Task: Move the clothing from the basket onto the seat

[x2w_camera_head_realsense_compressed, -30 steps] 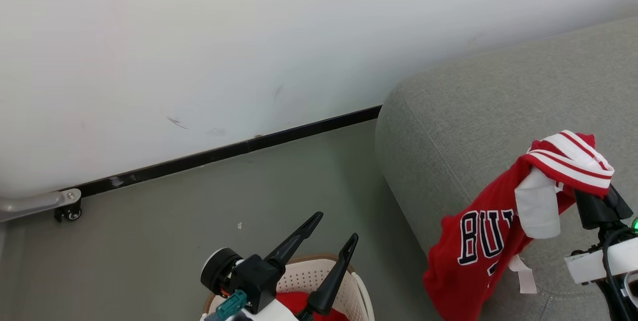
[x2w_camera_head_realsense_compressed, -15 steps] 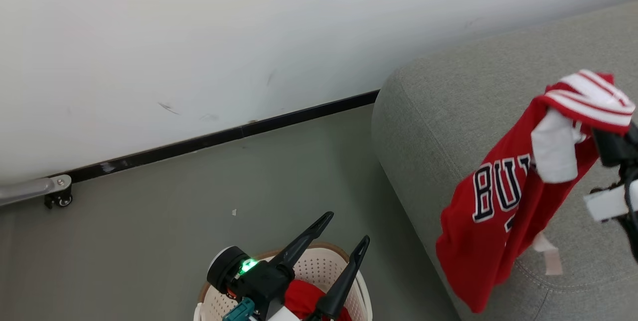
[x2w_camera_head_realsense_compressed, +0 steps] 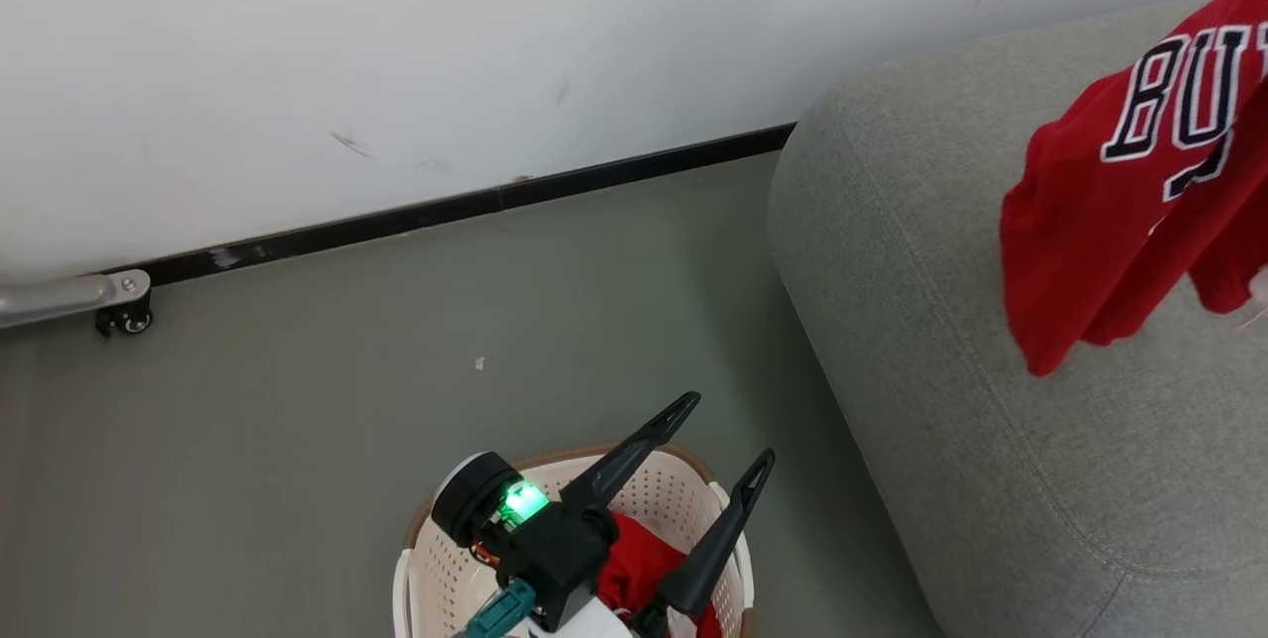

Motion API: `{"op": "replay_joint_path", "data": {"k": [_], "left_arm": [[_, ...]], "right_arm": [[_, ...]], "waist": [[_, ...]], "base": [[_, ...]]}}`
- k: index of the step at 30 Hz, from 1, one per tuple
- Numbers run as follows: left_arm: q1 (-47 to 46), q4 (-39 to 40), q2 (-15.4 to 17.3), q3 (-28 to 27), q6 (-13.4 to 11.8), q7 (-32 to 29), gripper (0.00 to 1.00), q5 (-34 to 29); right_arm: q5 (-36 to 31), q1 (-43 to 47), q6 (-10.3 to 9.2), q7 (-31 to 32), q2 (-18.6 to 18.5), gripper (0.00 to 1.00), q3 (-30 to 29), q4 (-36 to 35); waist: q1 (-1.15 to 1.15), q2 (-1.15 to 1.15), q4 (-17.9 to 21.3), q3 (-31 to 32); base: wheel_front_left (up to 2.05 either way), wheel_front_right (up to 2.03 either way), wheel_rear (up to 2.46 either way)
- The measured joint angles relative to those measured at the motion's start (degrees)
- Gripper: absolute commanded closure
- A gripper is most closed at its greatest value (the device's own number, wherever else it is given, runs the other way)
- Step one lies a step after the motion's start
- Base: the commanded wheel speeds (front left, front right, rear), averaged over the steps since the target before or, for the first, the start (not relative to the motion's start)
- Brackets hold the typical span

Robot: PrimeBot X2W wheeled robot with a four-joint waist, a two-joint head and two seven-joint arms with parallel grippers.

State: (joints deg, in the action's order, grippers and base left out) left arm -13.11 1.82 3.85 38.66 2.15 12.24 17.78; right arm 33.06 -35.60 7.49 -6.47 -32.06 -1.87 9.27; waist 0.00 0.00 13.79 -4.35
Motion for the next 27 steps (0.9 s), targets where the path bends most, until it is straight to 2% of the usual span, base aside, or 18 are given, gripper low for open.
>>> {"op": "replay_joint_path", "data": {"k": [9,17,21,27], "left_arm": [[-1.79,1.91,-0.04,1.18,0.01,-1.42,0.0,-0.86],[-3.62,3.32,-0.07,2.49,0.03,-2.66,0.0,-2.08],[-4.57,3.69,-0.15,3.01,0.13,-3.22,0.0,-2.27],[-6.25,3.78,-0.13,3.69,0.6,-4.55,0.0,-2.63]], "right_arm": [[-0.02,-6.42,0.0,1.78,-6.55,1.0,-3.38,7.14],[-0.02,-8.68,0.0,1.63,-9.64,1.0,-4.07,12.06],[0.44,-9.38,0.0,0.03,-9.92,1.0,-4.53,13.52],[2.41,-6.97,0.0,-2.6,-7.25,1.0,-3.15,16.73]], "waist": [[0.0,0.0,-1.6,-3.46],[0.0,0.0,-3.07,-6.63],[0.0,0.0,-3.68,-8.28],[0.0,0.0,-4.25,-11.25]], "base": [[0.0,0.0,0.0],[0.0,0.0,0.0],[0.0,0.0,0.0],[0.0,0.0,0.0]]}}
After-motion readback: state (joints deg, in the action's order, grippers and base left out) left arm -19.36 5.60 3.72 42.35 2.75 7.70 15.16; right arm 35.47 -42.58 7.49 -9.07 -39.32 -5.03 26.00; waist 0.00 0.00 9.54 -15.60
